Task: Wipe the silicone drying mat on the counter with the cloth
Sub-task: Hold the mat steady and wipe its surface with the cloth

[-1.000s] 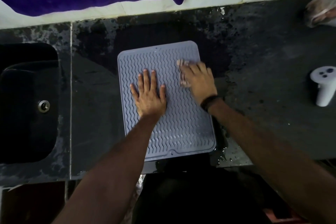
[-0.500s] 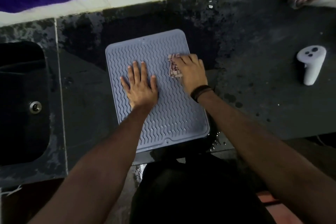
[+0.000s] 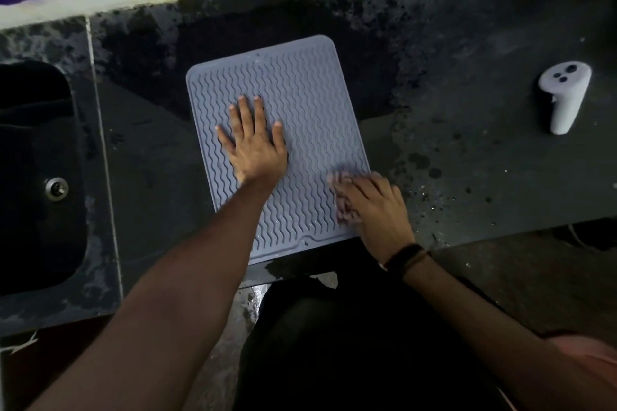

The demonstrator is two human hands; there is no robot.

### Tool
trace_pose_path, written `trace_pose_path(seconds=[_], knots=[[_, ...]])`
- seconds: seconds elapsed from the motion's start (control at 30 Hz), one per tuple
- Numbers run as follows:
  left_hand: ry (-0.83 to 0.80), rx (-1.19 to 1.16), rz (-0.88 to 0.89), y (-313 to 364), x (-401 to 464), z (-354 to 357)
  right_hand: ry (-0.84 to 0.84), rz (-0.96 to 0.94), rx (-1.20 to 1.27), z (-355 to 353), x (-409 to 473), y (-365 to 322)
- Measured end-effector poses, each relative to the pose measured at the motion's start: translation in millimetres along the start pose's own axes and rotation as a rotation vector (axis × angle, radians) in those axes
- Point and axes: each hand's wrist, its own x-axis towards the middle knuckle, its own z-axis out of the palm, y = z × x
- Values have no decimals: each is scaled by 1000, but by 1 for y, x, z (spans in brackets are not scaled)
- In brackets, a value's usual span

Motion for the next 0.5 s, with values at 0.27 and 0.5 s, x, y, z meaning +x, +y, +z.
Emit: trace_pose_path(seconds=[0.27,0.5], knots=[[11,0,4,0,-1,1,-145,-28,-46,27,10,-34],[-14,28,4,1,-1,-4,-112,-63,-55,20,-38,-32]])
